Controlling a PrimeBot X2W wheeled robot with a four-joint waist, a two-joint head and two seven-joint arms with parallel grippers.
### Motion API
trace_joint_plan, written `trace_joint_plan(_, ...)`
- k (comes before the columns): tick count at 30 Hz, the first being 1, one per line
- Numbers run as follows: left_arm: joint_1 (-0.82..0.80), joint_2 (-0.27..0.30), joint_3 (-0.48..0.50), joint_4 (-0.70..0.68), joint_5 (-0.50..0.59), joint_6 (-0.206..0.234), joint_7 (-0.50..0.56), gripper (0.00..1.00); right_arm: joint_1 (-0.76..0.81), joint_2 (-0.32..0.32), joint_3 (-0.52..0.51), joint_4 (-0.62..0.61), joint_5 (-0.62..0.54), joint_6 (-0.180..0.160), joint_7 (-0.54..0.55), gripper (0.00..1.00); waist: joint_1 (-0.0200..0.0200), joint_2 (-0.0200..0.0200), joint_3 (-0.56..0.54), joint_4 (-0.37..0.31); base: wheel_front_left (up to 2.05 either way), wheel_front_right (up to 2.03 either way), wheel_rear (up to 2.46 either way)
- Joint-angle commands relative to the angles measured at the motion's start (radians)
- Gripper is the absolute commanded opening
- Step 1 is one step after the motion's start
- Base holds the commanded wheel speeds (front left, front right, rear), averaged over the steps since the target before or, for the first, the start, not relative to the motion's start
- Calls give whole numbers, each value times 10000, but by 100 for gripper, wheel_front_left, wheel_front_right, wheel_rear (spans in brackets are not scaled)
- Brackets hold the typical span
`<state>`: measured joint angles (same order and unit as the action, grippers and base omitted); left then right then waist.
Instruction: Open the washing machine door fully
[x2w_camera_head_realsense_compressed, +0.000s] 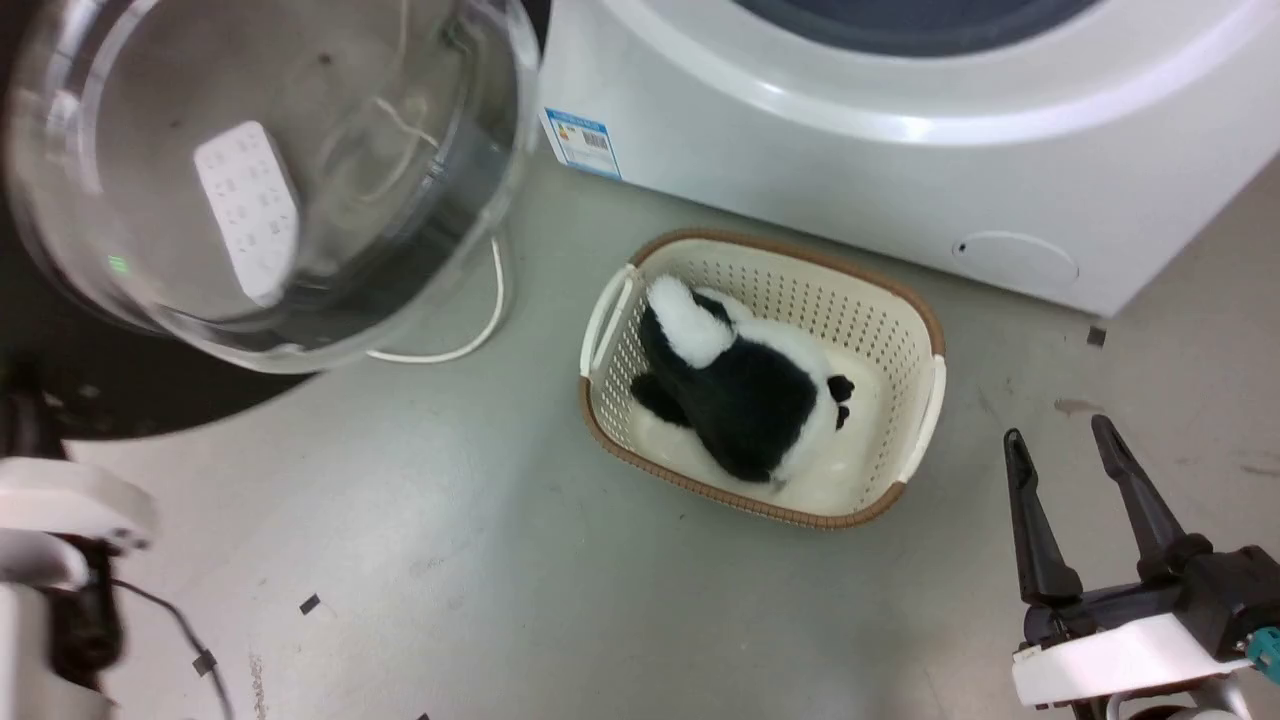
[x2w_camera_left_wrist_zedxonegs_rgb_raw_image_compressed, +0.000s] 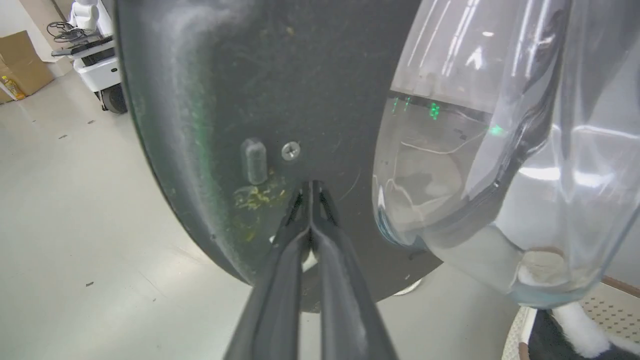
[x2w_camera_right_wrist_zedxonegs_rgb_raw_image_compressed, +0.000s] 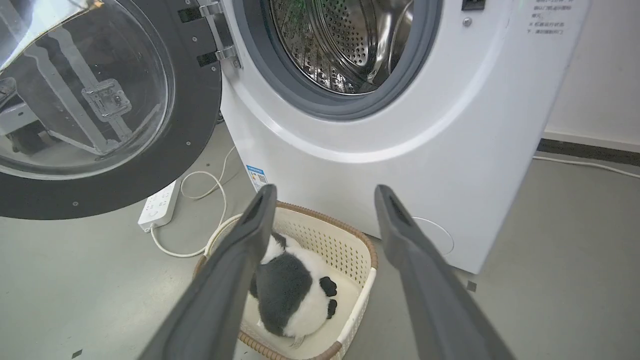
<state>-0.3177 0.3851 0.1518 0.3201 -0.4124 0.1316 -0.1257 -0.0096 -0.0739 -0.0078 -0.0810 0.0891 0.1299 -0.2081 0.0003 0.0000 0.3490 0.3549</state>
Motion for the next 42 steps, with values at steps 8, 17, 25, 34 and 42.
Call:
trace_joint_plan(8,-1367,749,215,1956,-207,-439,-466,0,-187,-216,-16,-353,57,8,180,100,-3,0,384,-213,0,0,0)
trace_joint_plan(17,-1582,673,-314,2658,203,-750,-1106,0,-191,-139,-82,-91,105,8,9,100,-3,0,-162,-416,0,0,0)
trace_joint_plan(25,-357,-121,-967,761,824,-766,-1340,0,-123,50,-582,193,4,8,-340,100,-3,0,-1359,-984,0,0,0)
trace_joint_plan(34,1550,-1296,-1878,-1724,1212,-580,-1356,0,266,197,-804,212,-229,8,-508,100,-3,0,-2508,-2162,0,0,0)
trace_joint_plan(42,2722,-1972,-2264,-2600,1461,-253,-1359,0,679,228,-707,224,-239,8,-529,100,-3,0,-2976,-2972,0,0,0)
